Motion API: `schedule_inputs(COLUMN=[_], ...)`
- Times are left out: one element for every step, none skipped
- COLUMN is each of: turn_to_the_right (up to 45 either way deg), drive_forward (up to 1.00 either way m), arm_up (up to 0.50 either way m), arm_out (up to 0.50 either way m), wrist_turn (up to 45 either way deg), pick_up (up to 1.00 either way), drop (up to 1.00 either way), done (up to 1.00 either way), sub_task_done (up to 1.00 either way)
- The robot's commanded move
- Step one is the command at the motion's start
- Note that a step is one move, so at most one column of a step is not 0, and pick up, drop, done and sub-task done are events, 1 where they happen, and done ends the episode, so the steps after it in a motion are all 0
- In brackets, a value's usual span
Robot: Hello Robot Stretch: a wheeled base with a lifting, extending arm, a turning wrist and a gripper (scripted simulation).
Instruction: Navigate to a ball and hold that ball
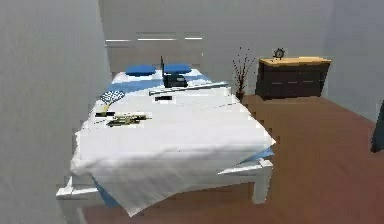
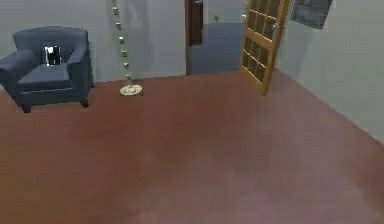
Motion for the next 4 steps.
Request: schedule_inputs(turn_to_the_right=[33.0,0.0,0.0,0.0], drive_forward=[0.0,0.0,0.0,0.0], arm_up=[0.0,0.14,0.0,0.0], arm_out=[0.0,0.0,0.4,0.0], wrist_turn=[0.0,0.0,0.0,45.0], pick_up=[0.0,0.0,0.0,0.0], drop=[0.0,0.0,0.0,0.0], done=[0.0,0.0,0.0,0.0], sub_task_done=[0.0,0.0,0.0,0.0])
